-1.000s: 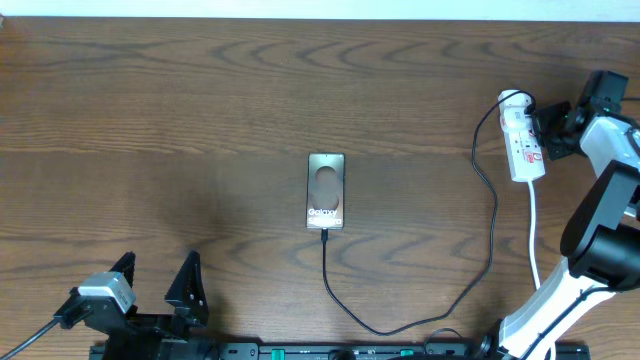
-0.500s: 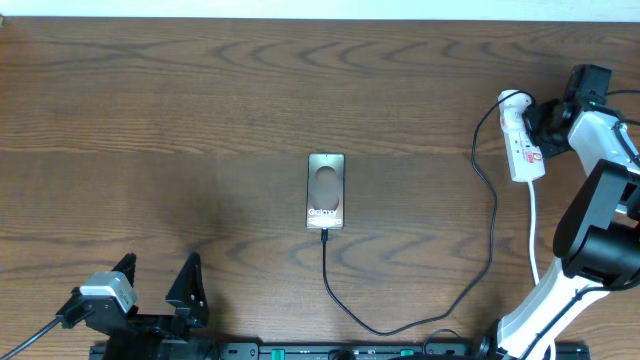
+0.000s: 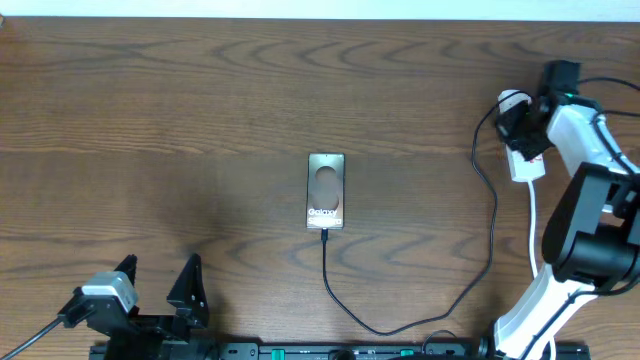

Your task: Plug charger to phone and switch on socket

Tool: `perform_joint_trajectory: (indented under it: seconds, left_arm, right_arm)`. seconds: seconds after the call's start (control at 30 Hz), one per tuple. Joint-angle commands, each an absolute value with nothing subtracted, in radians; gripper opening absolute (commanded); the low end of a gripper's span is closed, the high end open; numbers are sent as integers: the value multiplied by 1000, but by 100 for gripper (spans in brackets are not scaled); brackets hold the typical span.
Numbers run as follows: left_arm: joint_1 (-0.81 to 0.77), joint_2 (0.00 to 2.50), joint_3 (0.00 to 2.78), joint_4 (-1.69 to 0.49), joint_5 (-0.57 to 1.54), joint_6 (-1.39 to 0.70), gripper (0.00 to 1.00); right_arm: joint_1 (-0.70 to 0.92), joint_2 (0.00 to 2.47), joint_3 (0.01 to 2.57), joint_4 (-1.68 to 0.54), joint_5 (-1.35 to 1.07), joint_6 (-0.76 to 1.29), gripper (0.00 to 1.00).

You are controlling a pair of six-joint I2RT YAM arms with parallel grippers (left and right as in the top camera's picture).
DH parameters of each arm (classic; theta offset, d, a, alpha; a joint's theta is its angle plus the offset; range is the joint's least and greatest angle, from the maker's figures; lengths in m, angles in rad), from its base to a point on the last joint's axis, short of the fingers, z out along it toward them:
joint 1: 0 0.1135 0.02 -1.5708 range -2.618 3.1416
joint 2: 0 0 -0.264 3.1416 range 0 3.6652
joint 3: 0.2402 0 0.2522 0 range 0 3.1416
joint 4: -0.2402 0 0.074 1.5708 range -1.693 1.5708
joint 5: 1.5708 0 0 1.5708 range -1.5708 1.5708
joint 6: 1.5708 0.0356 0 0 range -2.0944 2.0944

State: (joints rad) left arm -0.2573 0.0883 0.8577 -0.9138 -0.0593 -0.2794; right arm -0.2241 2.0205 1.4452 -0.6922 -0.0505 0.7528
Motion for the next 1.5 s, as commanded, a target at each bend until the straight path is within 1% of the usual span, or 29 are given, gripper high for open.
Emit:
perform_joint_trajectory:
  seconds: [0.0,0.3,0.4,0.53,0.67,0.7,0.73,0.77,0.8,0.83,1.13,1.27,1.33,1.47]
  left_arm:
    - [-253,81,876,-926,-72,-259,96]
    - [-253,81,876,-1047,-72,-259,96]
    - [-253,81,876,-1084,-72,-259,96]
    - [-253,81,876,-1153,-72,-259,96]
    - [-253,81,875,-1180,-72,-259,96]
    - [-253,81,875,-1180,-72,-259,96]
    - [-253,81,875,-1180,-72,-259,96]
    - [-253,81,875,-1180,-72,-259,96]
    - [-253,81,875,-1180,-72,-259,96]
    - [-253,81,875,-1180,-72,-259,96]
    - [-253,81,875,-1180,-72,-259,96]
    - [-253,81,875,-1180,-72,-259,96]
    - [-253,81,875,-1180,-72,-259,96]
    - [-253,81,875,-1180,-72,-259,96]
  right_arm:
    - [-236,1853,1439,-748,8,656,1]
    - [-223,1393,1439,-976,289,604,1]
    - [-223,1274,1439,-1041,351,585,1]
    - [-222,1104,1439,-1139,327,499,1]
    - [-222,926,1439,-1221,197,323,1]
    - [-223,879,1439,-1246,165,311,1]
    - [-223,833,1439,-1275,142,313,17]
    - [-223,789,1439,-1303,135,314,37]
    - [-223,745,1439,-1334,135,314,75]
    - [-223,703,1439,-1364,135,313,99]
    - [-223,410,1439,-1607,139,311,99]
    - [-223,337,1439,-1682,308,305,99]
    - [-223,311,1438,-1696,339,295,99]
    - [-222,284,1438,-1695,304,295,99]
